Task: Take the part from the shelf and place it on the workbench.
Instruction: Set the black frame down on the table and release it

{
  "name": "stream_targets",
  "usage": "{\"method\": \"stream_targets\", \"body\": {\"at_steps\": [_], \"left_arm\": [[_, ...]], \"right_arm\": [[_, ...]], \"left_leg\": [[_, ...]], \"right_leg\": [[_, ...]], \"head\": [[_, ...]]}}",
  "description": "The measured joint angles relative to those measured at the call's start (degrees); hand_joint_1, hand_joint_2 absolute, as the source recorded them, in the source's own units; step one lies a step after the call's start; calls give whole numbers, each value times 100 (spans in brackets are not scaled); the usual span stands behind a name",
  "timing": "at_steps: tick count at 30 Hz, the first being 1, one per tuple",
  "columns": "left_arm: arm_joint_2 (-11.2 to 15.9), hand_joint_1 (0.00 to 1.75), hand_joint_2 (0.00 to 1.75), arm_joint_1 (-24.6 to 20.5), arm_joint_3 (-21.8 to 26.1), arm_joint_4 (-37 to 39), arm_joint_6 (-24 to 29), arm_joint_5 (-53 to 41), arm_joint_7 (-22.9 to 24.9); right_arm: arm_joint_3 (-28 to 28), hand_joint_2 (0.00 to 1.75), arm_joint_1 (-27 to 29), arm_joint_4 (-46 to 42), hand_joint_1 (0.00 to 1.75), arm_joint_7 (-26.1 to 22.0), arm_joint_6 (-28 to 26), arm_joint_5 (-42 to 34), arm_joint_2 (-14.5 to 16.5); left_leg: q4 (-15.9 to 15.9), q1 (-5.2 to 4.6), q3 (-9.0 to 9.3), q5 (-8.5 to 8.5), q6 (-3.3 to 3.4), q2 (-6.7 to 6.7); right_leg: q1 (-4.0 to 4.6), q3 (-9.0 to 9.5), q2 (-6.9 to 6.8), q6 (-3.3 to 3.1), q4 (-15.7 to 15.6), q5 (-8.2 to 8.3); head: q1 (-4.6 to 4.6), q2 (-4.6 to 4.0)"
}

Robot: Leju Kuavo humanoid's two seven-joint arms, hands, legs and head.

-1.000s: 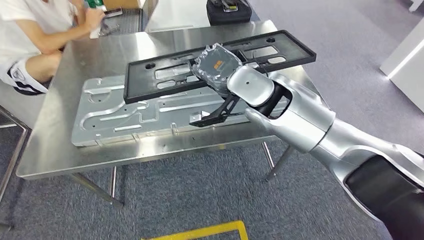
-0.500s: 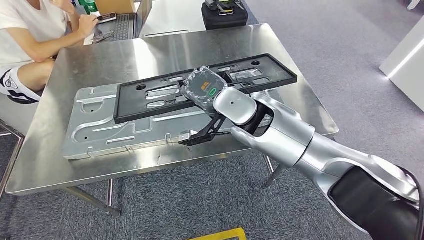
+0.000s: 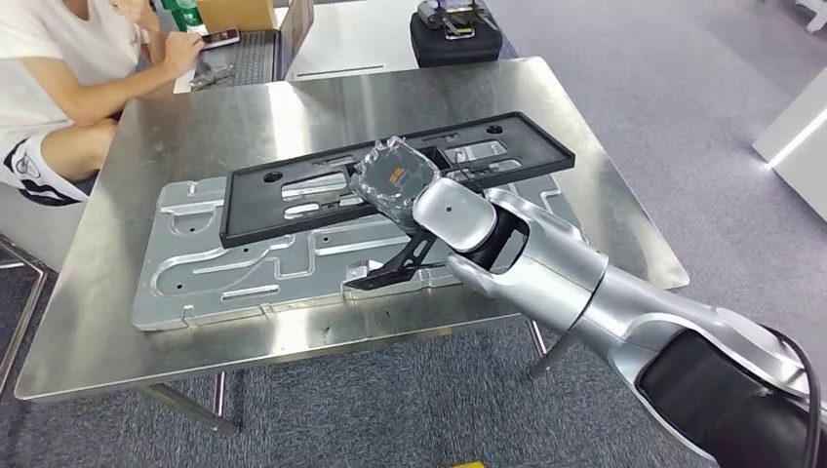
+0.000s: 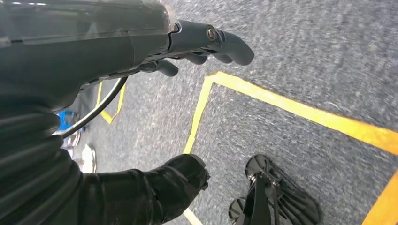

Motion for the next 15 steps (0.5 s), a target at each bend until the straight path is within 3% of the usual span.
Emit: {"method": "stream_targets", "body": {"at_steps": [2,5,6,8,9,10,11,13,15], "left_arm": [[-6,0,175,-14,-1,0,-2,-11,-16],[12,0,175,-31,-1,-3,-9,-25,-53],[18,0,175,-32,-1,-4,-13,-26,-58],[20,0,175,-28,0,-4,-18,-19,-55],[24,0,175,-26,0,-4,-18,-15,-53],[28,0,175,-20,0,-4,-18,-8,-49],[32,0,175,-11,0,-4,-17,-2,-43],[34,0,175,7,1,-4,-15,6,-31],[31,0,175,-2,0,-3,-9,8,-19]], "right_arm": [[-1,175,-9,11,175,0,-2,13,8],[-1,175,-24,34,175,-10,-5,27,15],[-1,175,-35,44,175,-21,-7,34,17],[-1,175,-45,80,175,-58,-11,47,19],[-1,175,-33,102,175,-77,-13,50,20],[-1,175,-19,126,175,-92,-15,56,23],[-1,175,-9,147,175,-100,-18,62,28],[-1,175,-12,186,175,-109,-24,82,45],[-1,175,-28,216,175,-114,-33,98,66]], "left_leg": [[-21,5,1,-21,-55,9],[156,8,-60,-143,-138,40],[428,20,-206,-250,-164,45],[1181,54,-667,-478,-217,43],[1454,75,-872,-504,-242,45],[1514,93,-978,-403,-264,46],[1345,110,-964,-187,-284,47],[606,135,-707,306,-319,55],[108,124,-498,450,-294,45]], "right_leg": [[24,74,4,-28,-137,-65],[-54,227,5,-67,-308,-87],[-77,284,1,-81,-345,-98],[-81,353,-1,-96,-360,-151],[-84,390,-1,-89,-356,-185],[-91,435,0,-76,-349,-227],[-103,487,1,-58,-335,-275],[-127,581,6,4,-283,-395],[-116,596,16,78,-227,-481]], "head": [[3,1],[-3,1],[-7,1],[-12,2],[-12,1],[-11,1],[-12,1],[-12,1],[-12,1]]}}
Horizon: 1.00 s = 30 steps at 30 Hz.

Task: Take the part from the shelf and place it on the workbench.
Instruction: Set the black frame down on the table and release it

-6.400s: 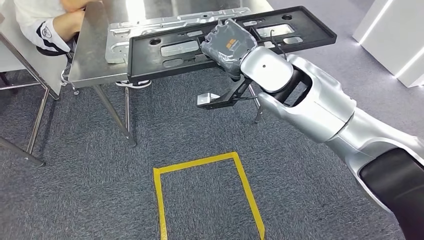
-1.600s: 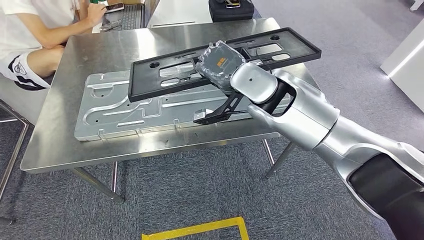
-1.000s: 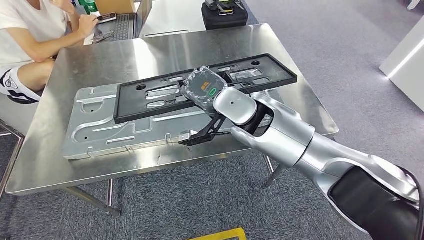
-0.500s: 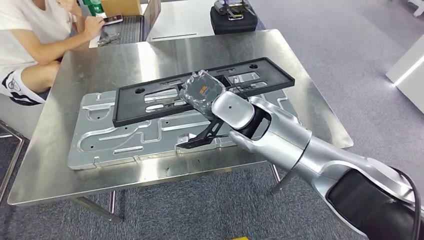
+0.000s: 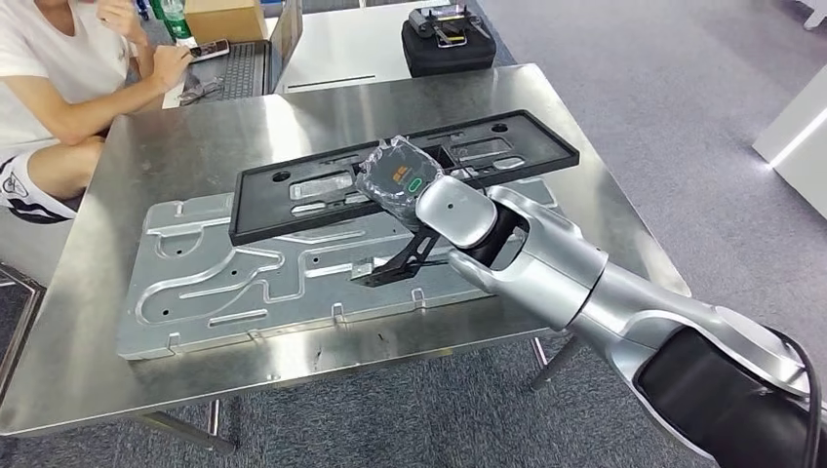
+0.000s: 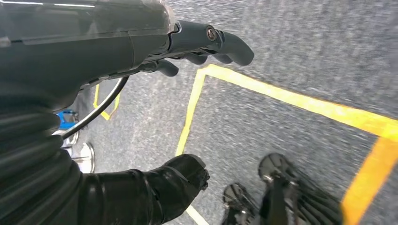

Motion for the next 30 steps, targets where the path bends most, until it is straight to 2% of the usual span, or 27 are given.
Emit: {"method": "stream_targets", "body": {"at_steps": [3,5,6,8,9,10,11,13,14,15,17,19,20,21,23,24,25,26,27,28,29,30], "left_arm": [[-3,0,175,-22,-2,1,15,3,6],[-5,0,175,-16,-1,1,23,4,6],[-5,0,175,-13,-1,1,26,4,6],[-5,0,175,-6,-1,1,31,5,5],[-4,0,175,-7,-1,1,33,4,4],[-4,0,175,-7,-2,1,33,4,4],[-5,0,175,-7,-2,1,33,5,4],[-15,0,175,-1,-1,1,27,24,-15],[-27,0,175,-3,0,1,20,43,-36],[-38,0,175,-4,1,1,13,66,-55],[-54,0,175,-15,2,1,4,99,-66],[-54,0,175,-27,3,1,4,120,-50],[-54,0,175,-31,4,1,3,128,-46],[-53,0,175,-34,5,1,4,134,-47],[-55,0,175,-31,8,1,11,138,-62],[-55,0,175,-31,8,1,19,139,-74],[-54,0,175,-28,9,1,28,138,-94],[-49,0,175,-22,9,0,37,138,-118],[-44,0,175,-16,10,-1,40,140,-146],[-39,0,175,-9,11,-2,36,151,-179],[-34,0,175,-6,13,-3,31,162,-204],[-33,0,175,-5,13,-4,25,173,-222]], "right_arm": [[-1,175,7,31,175,-13,-10,4,24],[-1,175,9,47,175,-13,-16,4,33],[-1,175,9,55,175,-13,-20,4,34],[-1,175,28,73,175,-13,-26,4,34],[-1,175,49,86,175,-13,-27,4,34],[-1,175,70,99,175,-13,-27,4,34],[-1,175,85,111,175,-13,-28,4,34],[-1,175,93,122,175,-13,-28,2,34],[-1,175,92,124,175,-13,-27,-2,34],[-1,175,94,124,175,-13,-27,-8,33],[-1,175,114,117,175,-13,-28,-27,32],[-1,175,158,101,175,-11,-33,-55,34],[-1,175,180,93,175,-8,-36,-66,37],[-1,175,202,86,175,-5,-39,-77,40],[-1,175,265,80,175,3,-49,-89,45],[-1,175,315,80,175,9,-56,-96,44],[-1,175,372,80,175,15,-62,-104,44],[-1,175,428,79,175,22,-67,-110,43],[-1,175,474,75,175,28,-70,-117,42],[-1,175,508,67,175,34,-74,-125,36],[-1,175,530,59,175,40,-76,-132,31],[-1,175,542,52,175,44,-78,-138,25]], "left_leg": [[-59,-16,42,-88,120,-20],[-81,-6,96,-122,205,-18],[-93,-3,129,-141,245,-16],[-92,-21,173,-188,296,-14],[-91,-33,199,-211,307,-19],[-89,-46,234,-238,313,-26],[-87,-59,279,-267,313,-34],[-91,-81,380,-335,307,-45],[-90,-98,413,-363,295,-47],[-92,-99,426,-381,278,-46],[-106,-98,419,-389,232,-41],[-97,-96,420,-427,175,-26],[8,-97,385,-499,147,-20],[227,-96,288,-618,120,-16],[951,-75,-89,-927,80,-14],[1286,-66,-288,-1024,61,-13],[1461,-58,-415,-1023,45,-12],[1420,-50,-434,-908,34,-11],[1145,-42,-330,-693,29,-9],[741,-32,-162,-469,27,-5],[387,-25,-10,-295,27,-1],[137,-20,98,-191,27,2]], "right_leg": [[16,2,2,77,-5,-48],[1,-76,-7,119,199,-173],[-3,-212,-10,135,474,-297],[0,-664,-13,143,1257,-571],[2,-877,-13,139,1565,-622],[7,-1009,-13,124,1686,-560],[15,-1034,-13,97,1585,-379],[53,-810,-11,5,879,136],[77,-670,-13,-42,531,317],[106,-562,-15,-80,276,398],[141,-487,-16,-109,105,383],[102,-430,-13,-132,9,382],[77,-391,-14,-147,-41,390],[50,-352,-17,-163,-85,395],[47,-324,-21,-179,-101,379],[47,-320,-22,-179,-95,368],[46,-314,-22,-177,-86,354],[44,-307,-20,-169,-72,338],[37,-297,-16,-156,-51,316],[31,-289,-11,-135,-23,288],[27,-285,-8,-115,1,264],[25,-282,-6,-100,19,247]], "head": [[0,0],[2,0],[3,0],[5,0],[5,0],[5,0],[5,0],[5,0],[1,0],[1,-1],[-1,0],[2,1],[2,1],[2,1],[0,0],[1,-1],[1,-1],[1,0],[1,0],[1,0],[2,0],[2,-1]]}}
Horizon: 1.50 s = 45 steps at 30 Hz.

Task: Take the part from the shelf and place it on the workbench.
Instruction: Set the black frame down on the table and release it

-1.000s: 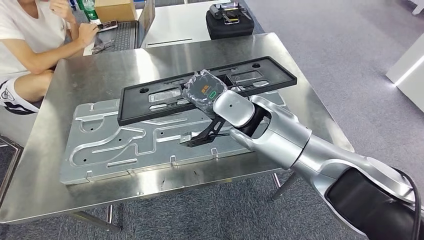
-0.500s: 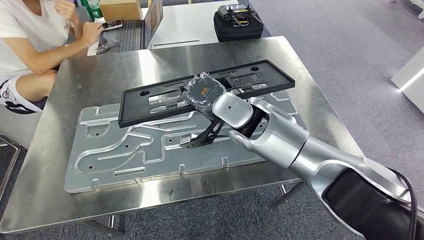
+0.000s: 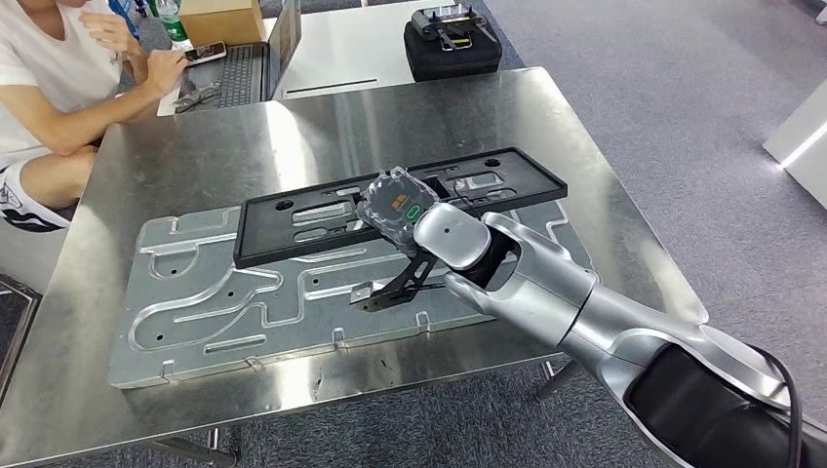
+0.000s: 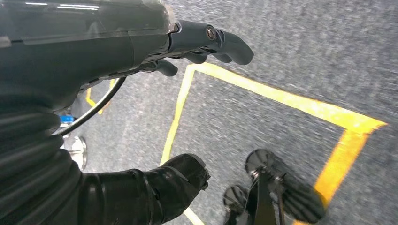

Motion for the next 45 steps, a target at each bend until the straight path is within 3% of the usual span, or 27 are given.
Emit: {"method": "stream_targets", "body": {"at_steps": [4,6,8,10,12,13,14,15,17,19,21,23,26,27,28,29,31,33,37,39,41,42,43,44,45], "left_arm": [[0,0,175,-1,1,0,-9,17,-19],[-4,0,175,-12,2,0,-21,40,-47],[-11,0,175,-21,3,0,-33,60,-70],[-13,0,175,-19,6,-1,-35,68,-78],[-8,0,175,-16,7,-3,-41,65,-91],[-4,0,175,-15,7,-4,-50,53,-103],[0,0,175,-12,7,-4,-70,33,-124],[3,0,175,-9,7,-4,-93,7,-146],[8,0,175,0,6,-4,-143,-38,-191],[17,0,175,4,3,-4,-169,-64,-219],[37,0,87,2,2,-5,-160,-83,-229],[62,0,0,9,1,-6,-136,-84,-233],[79,0,0,19,1,-7,-80,-22,-225],[81,0,0,19,1,-7,-39,5,-209],[82,0,0,20,2,-7,5,25,-191],[81,0,0,21,4,-7,38,40,-176],[82,0,0,21,6,-8,13,35,-188],[84,0,0,18,6,-9,-86,15,-245],[92,0,0,19,5,-9,-202,1,-339],[93,0,0,18,6,-9,-220,11,-344],[94,0,0,21,7,-9,-224,22,-345],[97,0,0,24,7,-9,-221,26,-345],[99,0,0,26,7,-9,-206,39,-340],[99,0,0,25,7,-9,-179,54,-325],[95,0,0,22,7,-9,-148,70,-306]], "right_arm": [[0,175,14,-7,175,2,-8,-12,-14],[0,175,80,-15,175,2,-34,-34,-56],[0,175,185,-19,175,2,-76,-53,-121],[0,175,263,-17,175,2,-109,-57,-177],[0,87,335,-11,87,2,-123,-57,-215],[0,44,366,-7,44,1,-126,-57,-226],[0,0,385,-6,0,0,-132,-58,-232],[-1,0,389,-5,0,-1,-139,-61,-235],[-5,0,381,-5,0,-3,-157,-69,-236],[-9,0,381,-5,0,-4,-166,-77,-237],[-10,0,382,-8,0,-3,-167,-90,-239],[-14,0,376,-15,0,0,-167,-112,-237],[-15,0,378,-18,0,4,-163,-142,-234],[-15,0,391,-17,0,4,-161,-148,-237],[-15,0,403,-15,0,4,-159,-153,-242],[-16,0,409,-14,0,4,-159,-156,-248],[-21,0,406,-13,0,4,-160,-157,-261],[-37,0,399,-13,0,4,-162,-154,-278],[-77,0,391,-10,0,8,-165,-147,-326],[-110,0,379,-8,0,10,-171,-147,-368],[-136,0,387,0,0,10,-174,-147,-411],[-142,0,400,7,0,10,-175,-147,-431],[-142,0,413,15,0,10,-175,-147,-448],[-143,0,420,21,0,10,-175,-147,-461],[-145,0,419,25,0,10,-176,-147,-471]], "left_leg": [[-144,-8,68,-3,10,-2],[-197,-20,111,-32,79,-14],[-237,-15,140,-30,194,-17],[-255,-15,149,-31,260,-13],[-254,-24,156,-41,273,-18],[-254,-29,165,-46,275,-21],[-253,-33,180,-52,271,-24],[-253,-37,198,-61,264,-25],[-251,-51,215,-78,234,-24],[-256,-50,213,-84,185,-21],[-275,-48,225,-91,124,-17],[-137,-59,178,-205,72,-12],[815,-47,-283,-667,25,-9],[1111,-44,-440,-753,15,-7],[1228,-43,-514,-735,13,-6],[1107,-42,-469,-604,18,-6],[372,-44,-121,-221,55,-4],[-211,-63,171,-33,103,-6],[-333,-56,220,17,194,-13],[-375,-22,214,60,252,-1],[-373,-25,180,80,281,1],[-364,-26,160,89,286,1],[-350,-27,139,96,287,1],[-331,-26,119,103,286,0],[-308,-26,101,107,282,-1]], "right_leg": [[12,-11,2,21,23,-17],[28,-31,4,74,63,-49],[28,-159,0,153,354,-244],[20,-501,-5,203,1068,-600],[15,-804,-5,211,1627,-751],[15,-818,-5,201,1610,-660],[18,-718,-5,179,1366,-471],[24,-536,-5,145,965,-238],[64,-207,-5,79,257,38],[108,-116,-6,44,40,54],[93,-93,-10,8,-16,78],[46,-20,-16,-40,-120,118],[36,27,-28,-84,-169,132],[44,26,-28,-89,-164,127],[49,25,-26,-90,-159,122],[52,27,-21,-88,-150,115],[53,31,-10,-69,-114,87],[71,14,-3,-26,-66,58],[92,-11,4,75,-14,20],[85,-144,10,128,331,-260],[52,-441,9,178,1073,-686],[36,-570,8,196,1403,-814],[22,-624,6,209,1570,-835],[9,-569,5,214,1510,-743],[-1,-401,3,210,1227,-569]], "head": [[0,0],[3,1],[6,0],[6,1],[5,1],[5,1],[5,1],[5,2],[6,1],[7,0],[7,1],[3,2],[-8,1],[-7,0],[-7,1],[-7,0],[-6,0],[-5,0],[-3,1],[3,1],[7,0],[7,0],[7,0],[7,0],[7,0]]}}
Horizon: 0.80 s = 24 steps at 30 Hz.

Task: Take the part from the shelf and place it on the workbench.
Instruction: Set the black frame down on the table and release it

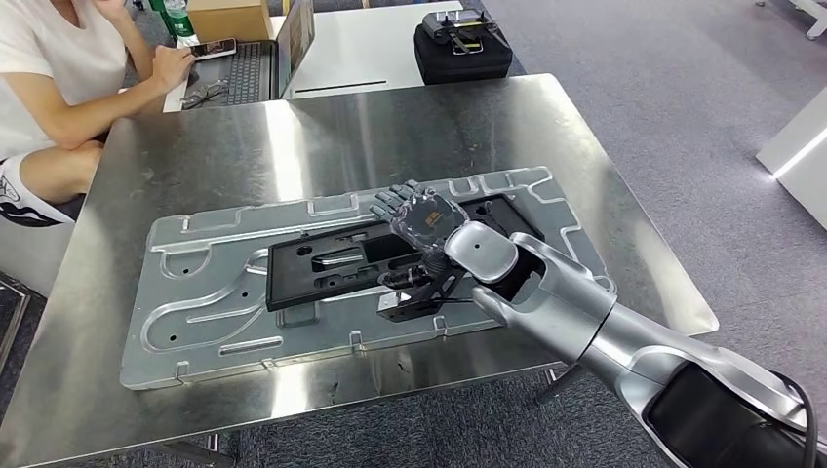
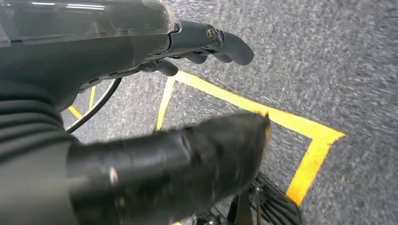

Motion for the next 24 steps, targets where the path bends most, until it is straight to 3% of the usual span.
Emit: {"method": "stream_targets", "body": {"at_steps": [3,5,7,9,11,12,13,14,16,18,19,22,23,24], "left_arm": [[-37,0,0,-14,2,0,65,22,71],[-55,0,0,-21,2,0,65,37,88],[-65,0,0,-20,3,0,56,57,92],[-71,0,0,-19,5,0,43,70,99],[-74,0,0,-25,9,0,28,78,105],[-73,0,0,-27,12,0,23,80,105],[-72,0,0,-27,15,0,17,82,108],[-72,0,0,-28,17,0,9,82,111],[-71,0,0,-30,20,0,-9,83,118],[-71,0,0,-42,21,0,-19,84,120],[-70,0,0,-48,21,0,-22,84,120],[-70,0,0,-59,22,0,-30,84,121],[-72,0,0,-66,22,0,-33,84,122],[-73,0,0,-70,23,0,-36,84,122]], "right_arm": [[-18,0,-30,2,0,-1,0,3,-31],[-28,0,-48,2,0,-4,0,6,-51],[-33,0,-60,3,0,-7,1,12,-71],[-33,0,-79,2,0,-11,4,22,-81],[-33,0,-94,2,0,-18,25,33,-84],[-33,0,-96,3,0,-22,38,40,-86],[-32,0,-97,4,0,-27,53,48,-89],[-32,0,-99,5,0,-32,63,57,-90],[-32,0,-115,4,0,-37,75,72,-91],[-33,0,-148,4,0,-40,77,82,-93],[-33,0,-165,4,0,-42,78,85,-95],[-32,0,-188,7,0,-50,84,91,-115],[-32,0,-192,9,0,-51,86,91,-128],[-32,0,-196,11,0,-51,88,92,-145]], "left_leg": [[47,-11,-47,23,-48,-7],[36,-14,-70,73,-124,-12],[39,-13,-101,74,-204,-17],[330,-10,-223,-234,-250,-16],[1005,1,-432,-759,-275,-10],[1340,3,-511,-933,-288,-10],[1545,3,-522,-987,-298,-10],[1566,3,-440,-925,-302,-9],[1054,4,0,-649,-286,-7],[339,-15,491,-582,-243,-13],[127,-29,609,-606,-219,-19],[-1,-33,580,-542,-121,-17],[-15,-20,541,-480,-71,-4],[-33,-5,488,-409,-23,11]], "right_leg": [[21,569,4,-45,-1049,378],[58,618,9,-76,-1210,412],[37,585,-3,-144,-1271,484],[7,524,-20,-232,-1335,593],[16,413,-25,-276,-1337,683],[25,346,-27,-280,-1324,724],[31,278,-29,-278,-1306,763],[34,206,-32,-271,-1283,801],[34,79,-33,-243,-1227,864],[47,-8,-37,-190,-1176,919],[51,-27,-40,-157,-1163,951],[49,-54,-39,-53,-1172,1029],[46,-95,-31,-26,-1111,929],[43,-164,-23,-1,-954,727]], "head": [[-1,0],[-2,1],[-2,0],[-4,-1],[-7,-1],[-7,-1],[-7,-1],[-7,0],[-8,0],[-7,0],[-6,0],[-2,0],[0,0],[0,0]]}}
